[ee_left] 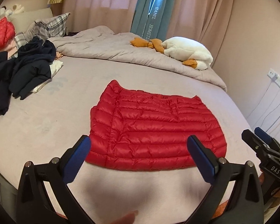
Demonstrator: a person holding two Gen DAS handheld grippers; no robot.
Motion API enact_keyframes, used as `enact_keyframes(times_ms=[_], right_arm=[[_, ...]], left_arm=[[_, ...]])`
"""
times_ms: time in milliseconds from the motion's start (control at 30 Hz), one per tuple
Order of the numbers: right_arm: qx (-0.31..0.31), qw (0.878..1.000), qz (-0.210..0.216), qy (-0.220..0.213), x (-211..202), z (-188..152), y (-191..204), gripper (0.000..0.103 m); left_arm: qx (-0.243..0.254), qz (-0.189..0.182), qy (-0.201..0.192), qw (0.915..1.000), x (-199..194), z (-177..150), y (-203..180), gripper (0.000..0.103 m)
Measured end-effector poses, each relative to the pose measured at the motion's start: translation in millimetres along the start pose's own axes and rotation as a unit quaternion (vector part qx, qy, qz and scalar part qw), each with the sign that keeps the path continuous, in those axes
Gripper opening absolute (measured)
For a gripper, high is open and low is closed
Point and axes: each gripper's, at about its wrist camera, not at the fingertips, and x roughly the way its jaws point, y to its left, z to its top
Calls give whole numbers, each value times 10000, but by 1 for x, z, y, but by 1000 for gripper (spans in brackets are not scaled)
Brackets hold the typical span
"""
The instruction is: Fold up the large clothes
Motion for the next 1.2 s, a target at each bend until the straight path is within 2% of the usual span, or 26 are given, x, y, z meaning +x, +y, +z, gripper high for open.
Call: enact_keyframes(times_ms=[100, 400, 800, 1200], right_arm=[[-56, 9998, -110, 125, 3, -5, 2, 102], [49, 9996, -42, 264, 4, -12, 6, 102], [-133, 9991, -230, 340, 6, -13, 16, 102], [-333, 9986, -140, 382, 9, -9, 26, 102]], left_arm=[[104, 199, 20, 9997, 0, -4, -2, 103], [243, 242, 100, 9994, 2, -10, -6, 103], [244, 22, 339, 9991, 11, -18, -13, 103], [52, 102, 337, 9994, 5, -21, -2, 103]])
